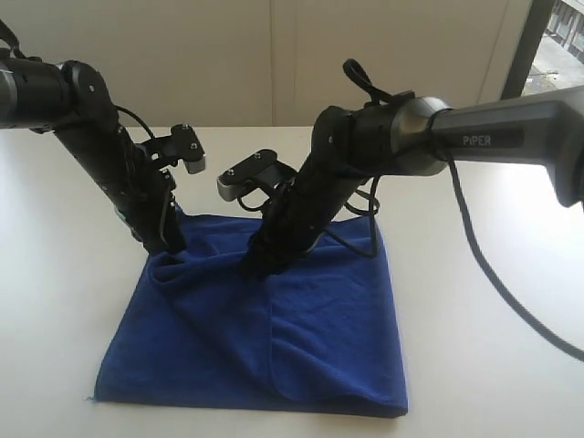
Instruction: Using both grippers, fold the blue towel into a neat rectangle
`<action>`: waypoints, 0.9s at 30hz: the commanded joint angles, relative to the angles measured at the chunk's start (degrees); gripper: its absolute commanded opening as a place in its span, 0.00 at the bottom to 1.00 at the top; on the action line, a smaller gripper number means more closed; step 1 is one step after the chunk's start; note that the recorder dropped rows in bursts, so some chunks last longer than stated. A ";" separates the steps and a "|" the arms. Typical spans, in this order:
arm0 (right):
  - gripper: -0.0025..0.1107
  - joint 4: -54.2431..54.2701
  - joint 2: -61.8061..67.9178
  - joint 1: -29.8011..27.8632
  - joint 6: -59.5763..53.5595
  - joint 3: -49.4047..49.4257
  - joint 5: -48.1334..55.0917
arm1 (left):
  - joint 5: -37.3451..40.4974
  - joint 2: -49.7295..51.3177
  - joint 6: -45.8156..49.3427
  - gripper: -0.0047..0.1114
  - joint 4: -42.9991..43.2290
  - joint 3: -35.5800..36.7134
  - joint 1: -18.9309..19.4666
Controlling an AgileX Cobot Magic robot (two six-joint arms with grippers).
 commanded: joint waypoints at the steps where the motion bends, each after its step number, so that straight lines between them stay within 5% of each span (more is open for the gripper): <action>1: 0.35 3.38 0.39 -0.20 -3.37 0.17 -0.75 | 4.14 -0.29 0.12 0.38 -0.36 -0.16 -0.16; 27: 0.28 4.71 4.13 -0.20 -3.37 0.17 -2.21 | 1.65 0.33 5.36 0.39 -2.32 1.49 -0.16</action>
